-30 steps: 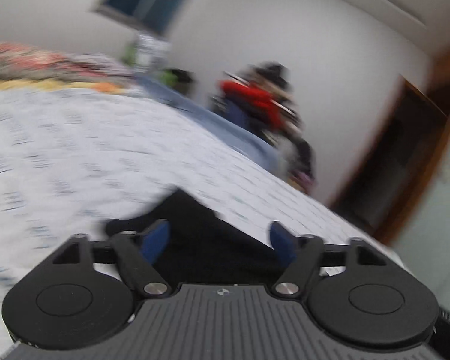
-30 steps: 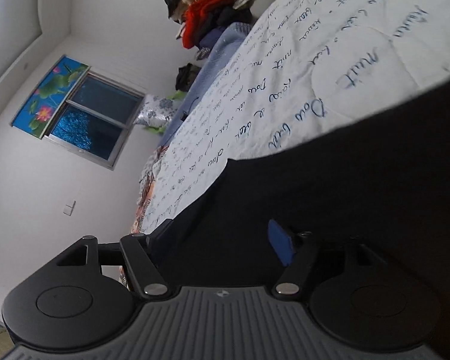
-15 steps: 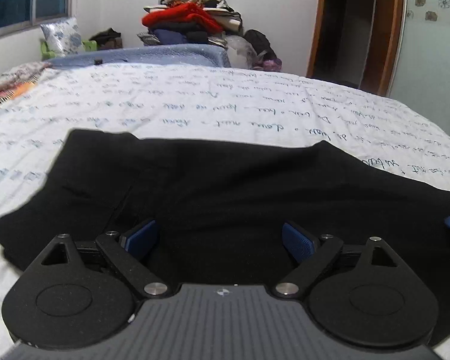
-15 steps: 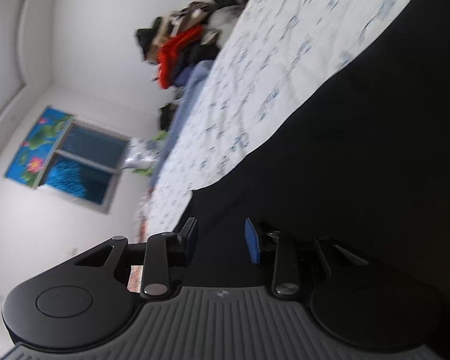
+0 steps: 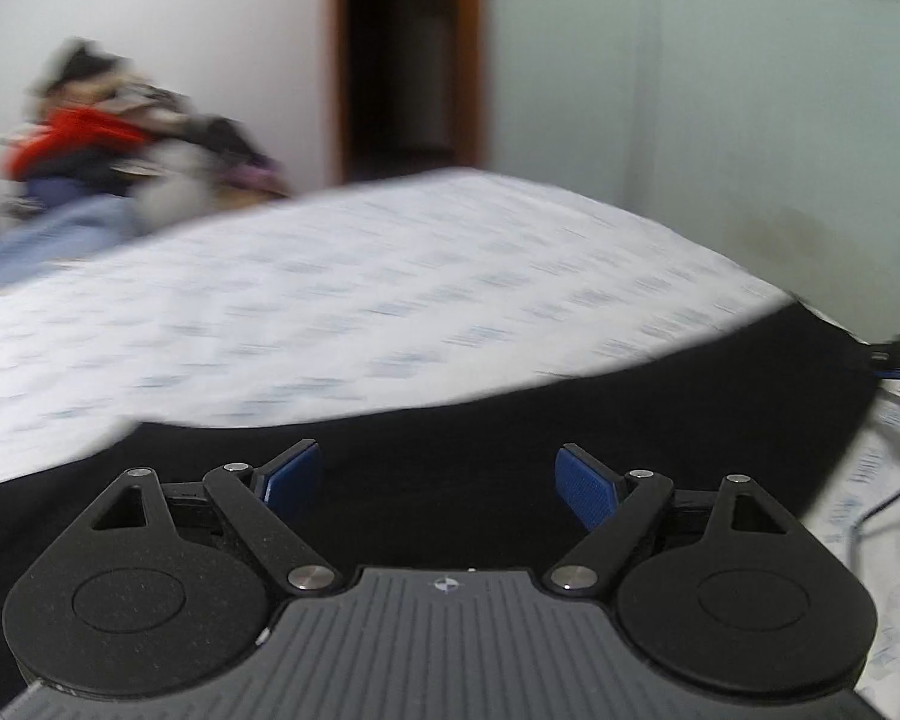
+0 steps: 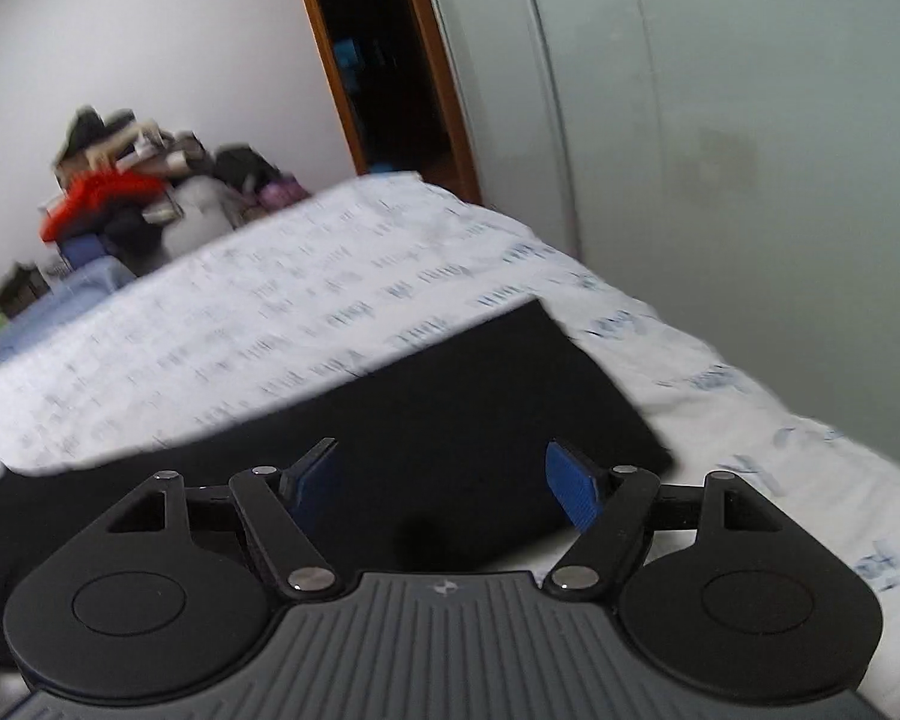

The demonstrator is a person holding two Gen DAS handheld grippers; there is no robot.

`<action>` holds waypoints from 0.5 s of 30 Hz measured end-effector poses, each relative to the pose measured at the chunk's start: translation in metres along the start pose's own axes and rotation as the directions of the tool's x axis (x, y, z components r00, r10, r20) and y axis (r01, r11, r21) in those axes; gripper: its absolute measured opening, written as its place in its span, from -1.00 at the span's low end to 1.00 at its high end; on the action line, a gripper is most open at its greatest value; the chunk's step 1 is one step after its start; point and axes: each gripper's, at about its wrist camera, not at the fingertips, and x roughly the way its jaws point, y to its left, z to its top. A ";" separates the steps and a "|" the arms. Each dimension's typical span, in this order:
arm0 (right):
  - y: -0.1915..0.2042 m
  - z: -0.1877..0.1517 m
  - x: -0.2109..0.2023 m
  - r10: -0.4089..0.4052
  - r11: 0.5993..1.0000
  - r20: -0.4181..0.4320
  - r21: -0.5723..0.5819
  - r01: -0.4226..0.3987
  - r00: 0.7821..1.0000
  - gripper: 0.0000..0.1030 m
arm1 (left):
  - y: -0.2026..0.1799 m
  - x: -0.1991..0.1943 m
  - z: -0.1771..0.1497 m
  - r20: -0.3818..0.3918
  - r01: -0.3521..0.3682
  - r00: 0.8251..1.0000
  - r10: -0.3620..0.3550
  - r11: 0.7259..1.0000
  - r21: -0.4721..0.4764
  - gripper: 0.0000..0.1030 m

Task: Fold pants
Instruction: 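Fold the pants over and lay them down, opening both tools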

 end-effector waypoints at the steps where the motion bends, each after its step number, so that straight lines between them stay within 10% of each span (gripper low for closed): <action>1: -0.006 -0.002 0.004 0.011 1.000 -0.015 0.016 -0.011 1.000 0.44 | -0.007 0.014 0.004 -0.039 0.044 0.998 -0.044 0.999 -0.005 0.68; 4: -0.028 -0.020 0.015 0.080 0.996 -0.038 0.039 -0.078 0.996 0.45 | -0.008 0.064 0.007 -0.219 0.075 0.972 -0.091 0.994 -0.079 0.62; 15: -0.043 -0.032 -0.005 0.053 0.998 0.020 -0.031 -0.053 0.998 0.53 | -0.010 0.092 0.008 -0.164 0.017 0.986 -0.019 1.000 -0.013 0.99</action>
